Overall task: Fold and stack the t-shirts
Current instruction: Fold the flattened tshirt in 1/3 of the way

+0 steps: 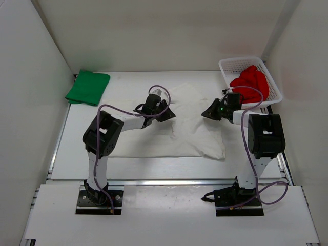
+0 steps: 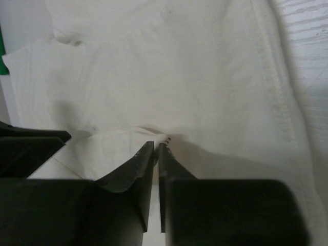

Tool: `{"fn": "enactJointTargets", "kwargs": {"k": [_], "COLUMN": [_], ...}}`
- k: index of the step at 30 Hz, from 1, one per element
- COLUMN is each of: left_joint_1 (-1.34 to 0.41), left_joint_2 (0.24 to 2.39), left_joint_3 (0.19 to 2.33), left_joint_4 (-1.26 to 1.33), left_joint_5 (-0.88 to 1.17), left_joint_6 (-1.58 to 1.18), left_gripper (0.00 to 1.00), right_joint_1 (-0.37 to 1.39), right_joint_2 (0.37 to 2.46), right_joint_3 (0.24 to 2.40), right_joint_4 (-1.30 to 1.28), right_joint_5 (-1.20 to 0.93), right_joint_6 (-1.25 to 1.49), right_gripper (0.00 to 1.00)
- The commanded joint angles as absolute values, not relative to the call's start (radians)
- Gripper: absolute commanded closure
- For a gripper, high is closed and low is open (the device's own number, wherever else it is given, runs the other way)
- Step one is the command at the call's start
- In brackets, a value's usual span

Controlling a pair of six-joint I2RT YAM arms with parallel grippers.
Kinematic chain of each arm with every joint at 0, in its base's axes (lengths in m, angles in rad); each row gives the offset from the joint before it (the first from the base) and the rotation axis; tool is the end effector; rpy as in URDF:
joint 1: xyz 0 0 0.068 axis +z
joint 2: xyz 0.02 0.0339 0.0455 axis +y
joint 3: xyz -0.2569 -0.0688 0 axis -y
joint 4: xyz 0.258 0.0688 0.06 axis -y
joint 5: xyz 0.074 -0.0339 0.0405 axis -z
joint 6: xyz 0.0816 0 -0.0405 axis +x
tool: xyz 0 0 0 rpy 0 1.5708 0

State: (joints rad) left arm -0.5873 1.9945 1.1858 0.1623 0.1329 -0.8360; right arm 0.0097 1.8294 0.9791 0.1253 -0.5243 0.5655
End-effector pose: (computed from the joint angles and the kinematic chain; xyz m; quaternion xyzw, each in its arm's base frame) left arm 0.3859 -0.2699 0.1092 -0.0814 0.8899 -0.3356 0.2981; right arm 0.4089 0.0448 0.1116 0.1393 0.8761 0.3391 0.3131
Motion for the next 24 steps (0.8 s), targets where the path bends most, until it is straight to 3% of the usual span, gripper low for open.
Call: {"fn": "enactJointTargets", "kwargs": {"k": [1,3,6,8,10,13,19,24], "left_joint_1": [-0.555,-0.537,-0.511,-0.497,-0.506,-0.537,-0.548,-0.535], "left_joint_2": [2.002,1.981,1.892,1.782,1.703,1.567,1.491,1.463], "left_joint_3": [1.224,1.197,1.114,1.013,0.918,0.732,0.565,0.517], "left_joint_4": [0.172,0.182,0.193,0.198,0.183,0.21,0.183,0.156], "left_joint_5": [0.149,0.155,0.156,0.16,0.164,0.153,0.162,0.13], "left_joint_6": [-0.839,-0.841,-0.836,-0.825,-0.815,-0.816,-0.798,-0.773], "left_gripper": [0.6,0.56,0.55,0.59,0.6,0.62,0.63,0.64], "right_joint_1": [0.002,0.002,0.015,0.04,0.066,0.13,0.316,0.336], "right_joint_2": [1.821,1.796,1.72,1.619,1.53,1.393,1.315,1.229], "right_joint_3": [1.017,1.017,1.02,0.993,0.928,0.749,0.482,0.356], "right_joint_4": [0.167,0.149,0.086,0.049,0.048,0.106,0.143,0.086], "right_joint_5": [-0.516,-0.494,-0.428,-0.365,-0.296,-0.27,-0.21,-0.097], "right_joint_6": [0.558,0.551,0.523,0.5,0.506,0.541,0.594,0.661], "right_gripper": [0.89,0.7,0.57,0.57,0.59,1.0,1.0,1.0]}}
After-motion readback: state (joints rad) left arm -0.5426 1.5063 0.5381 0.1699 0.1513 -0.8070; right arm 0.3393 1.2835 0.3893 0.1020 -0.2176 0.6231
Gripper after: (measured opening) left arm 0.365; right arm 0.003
